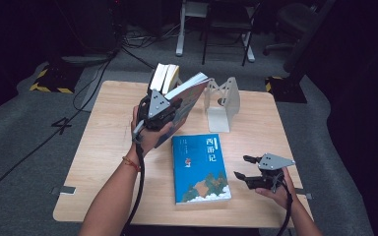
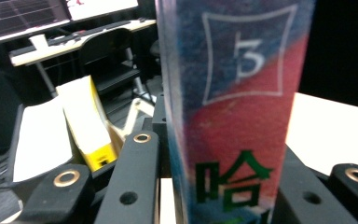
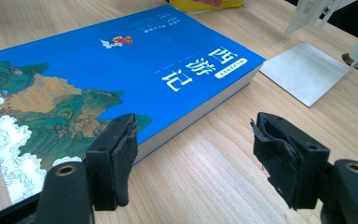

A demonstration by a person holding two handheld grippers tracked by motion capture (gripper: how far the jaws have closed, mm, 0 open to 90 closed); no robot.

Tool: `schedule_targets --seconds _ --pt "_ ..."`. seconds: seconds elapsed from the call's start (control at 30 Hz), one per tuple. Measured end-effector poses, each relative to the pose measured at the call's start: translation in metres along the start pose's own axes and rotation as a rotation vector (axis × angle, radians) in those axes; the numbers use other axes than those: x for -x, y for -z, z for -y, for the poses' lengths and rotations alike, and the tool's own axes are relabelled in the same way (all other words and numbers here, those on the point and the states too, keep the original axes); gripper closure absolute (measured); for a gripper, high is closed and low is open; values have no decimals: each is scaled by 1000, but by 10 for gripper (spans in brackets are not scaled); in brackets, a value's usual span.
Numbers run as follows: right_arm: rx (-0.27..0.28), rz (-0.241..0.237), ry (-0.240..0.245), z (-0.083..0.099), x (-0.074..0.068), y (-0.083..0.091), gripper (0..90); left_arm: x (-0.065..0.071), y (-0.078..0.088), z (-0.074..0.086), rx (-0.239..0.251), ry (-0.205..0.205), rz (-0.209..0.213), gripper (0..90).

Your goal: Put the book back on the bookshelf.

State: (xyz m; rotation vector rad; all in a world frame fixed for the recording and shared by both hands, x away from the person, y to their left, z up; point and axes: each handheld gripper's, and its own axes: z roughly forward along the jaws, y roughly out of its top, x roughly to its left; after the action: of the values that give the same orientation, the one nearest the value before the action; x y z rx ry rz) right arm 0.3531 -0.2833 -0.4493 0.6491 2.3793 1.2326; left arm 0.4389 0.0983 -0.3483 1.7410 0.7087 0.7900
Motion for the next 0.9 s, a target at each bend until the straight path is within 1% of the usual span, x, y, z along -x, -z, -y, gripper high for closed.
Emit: schedule_targets --seconds 0.13,0.17,0.27,0.33,0.43,0.5,0.57,0.7,0.77,0.8,0.87,0.9 --pt "-1 0 5 0 0 0 309 -6 -13 5 -16 -12 -36 740" --pt "-1 0 7 0 0 0 309 -6 -15 6 -15 -1 -39 739" --pt "-1 0 1 1 0 0 309 -9 -21 9 -11 6 -33 739" --pt "-3 0 3 2 1 0 310 -8 -26 10 -18 3 -35 739" --pt "-3 -2 -1 2 2 0 313 -7 -33 14 -26 8 -34 738" --pt "-1 -2 4 2 1 1 313 -8 -36 18 -31 23 -40 738" --pt "1 -3 5 1 1 1 317 -9 -36 20 -18 45 -40 738" --pt "-3 -5 5 2 1 1 322 -12 -33 25 -9 56 -38 737" --pt "-6 -6 5 2 2 0 322 -13 -30 28 -1 65 -28 736" --pt "-4 -8 2 2 2 0 322 -13 -28 30 3 76 -22 736" --pt "-5 -5 6 1 1 0 321 -12 -25 34 7 92 -24 735" --pt "-6 -7 6 1 1 -1 322 -12 -24 35 10 89 -26 735"
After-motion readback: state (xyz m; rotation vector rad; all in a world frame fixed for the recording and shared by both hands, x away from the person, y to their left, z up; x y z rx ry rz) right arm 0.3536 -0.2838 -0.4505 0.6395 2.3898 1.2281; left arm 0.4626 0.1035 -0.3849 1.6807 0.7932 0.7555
